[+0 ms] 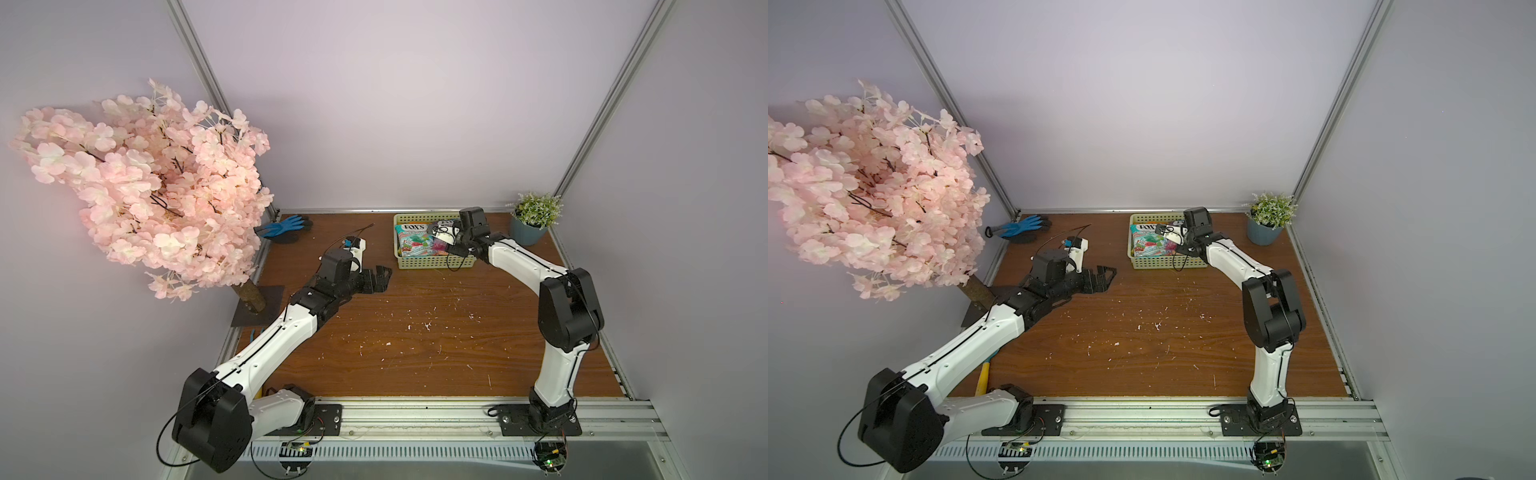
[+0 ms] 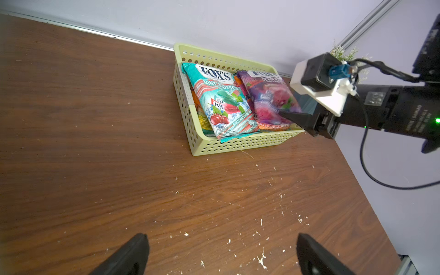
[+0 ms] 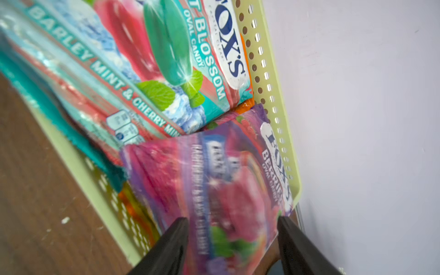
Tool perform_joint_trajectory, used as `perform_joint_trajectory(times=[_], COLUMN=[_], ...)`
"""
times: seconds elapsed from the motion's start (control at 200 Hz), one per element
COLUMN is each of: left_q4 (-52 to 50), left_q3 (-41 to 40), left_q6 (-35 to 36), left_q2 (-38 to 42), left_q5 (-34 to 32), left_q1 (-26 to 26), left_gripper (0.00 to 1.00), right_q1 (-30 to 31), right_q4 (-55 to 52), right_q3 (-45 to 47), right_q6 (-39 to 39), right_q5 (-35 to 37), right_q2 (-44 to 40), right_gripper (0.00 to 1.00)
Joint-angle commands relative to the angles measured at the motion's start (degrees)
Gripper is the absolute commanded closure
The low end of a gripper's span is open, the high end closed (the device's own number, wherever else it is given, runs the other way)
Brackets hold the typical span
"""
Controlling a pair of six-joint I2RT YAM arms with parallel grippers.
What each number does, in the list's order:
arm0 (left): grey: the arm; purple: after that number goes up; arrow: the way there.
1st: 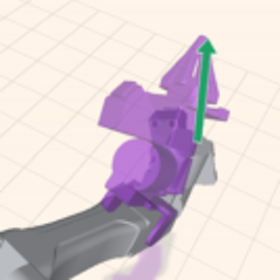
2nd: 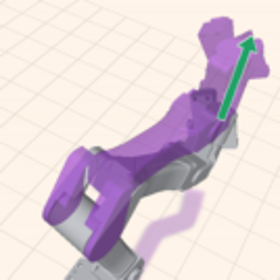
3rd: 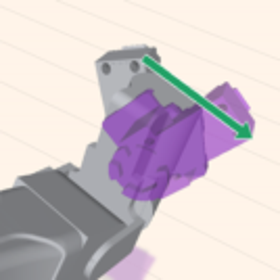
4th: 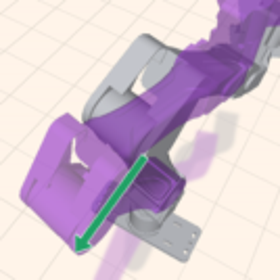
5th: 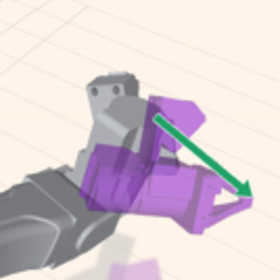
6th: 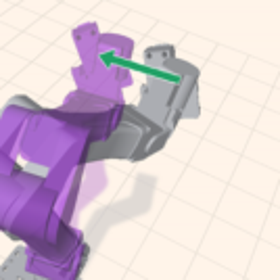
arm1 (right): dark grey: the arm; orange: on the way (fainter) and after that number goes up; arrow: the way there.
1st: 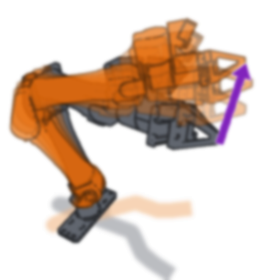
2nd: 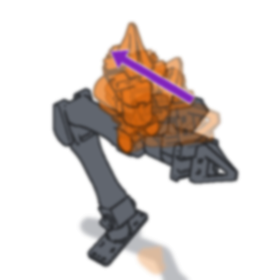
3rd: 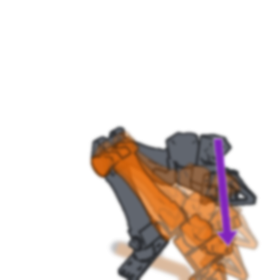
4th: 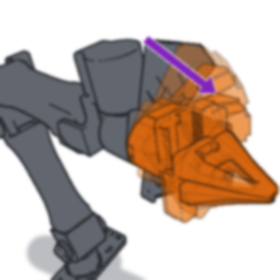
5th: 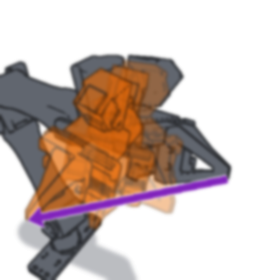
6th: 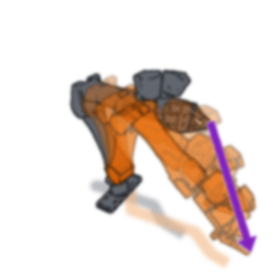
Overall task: Put the candies in the basket
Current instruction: Adjust the candy in the basket, then reset both arms
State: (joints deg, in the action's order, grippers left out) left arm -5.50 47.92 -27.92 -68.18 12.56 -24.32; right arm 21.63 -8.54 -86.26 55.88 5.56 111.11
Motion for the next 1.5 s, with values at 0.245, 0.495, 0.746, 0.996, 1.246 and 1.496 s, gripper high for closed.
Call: perform_joint_trajectory(times=[0.245, 0.495, 0.746, 0.996, 1.246, 1.496], left_q4=[-0.9, 4.9, 25.3, 41.4, 48.0, 41.6], left_q3=[0.9, 0.0, -10.8, -24.6, -29.6, -26.1], left_q6=[1.3, 6.8, 20.0, 26.8, 24.5, 22.9], left_q2=[-0.5, 2.2, 8.4, 9.0, 1.7, -6.1], left_q5=[-2.4, -11.9, -15.2, -33.3, -44.8, -45.0], left_q1=[0.5, 0.5, 0.4, 0.5, 2.2, 11.7], left_gripper=[0.0, 0.0, 0.0, 0.0, 0.0, 0.0], right_q1=[-0.3, -0.4, -0.4, -0.7, -3.0, -10.2], right_q4=[0.1, -1.7, 9.4, 23.4, 43.3, 58.9], right_q3=[1.6, 9.2, 30.5, 53.4, 63.5, 66.1], right_q6=[-4.6, -17.8, -42.7, -58.5, -58.8, -53.8], right_q5=[-0.6, -5.2, -8.6, 3.7, 11.2, 10.0], right_q2=[-3.7, -17.6, -38.0, -51.5, -45.8, -37.9], right_gripper=[0.33, 0.27, 0.01, 0.01, 0.01, 0.01])
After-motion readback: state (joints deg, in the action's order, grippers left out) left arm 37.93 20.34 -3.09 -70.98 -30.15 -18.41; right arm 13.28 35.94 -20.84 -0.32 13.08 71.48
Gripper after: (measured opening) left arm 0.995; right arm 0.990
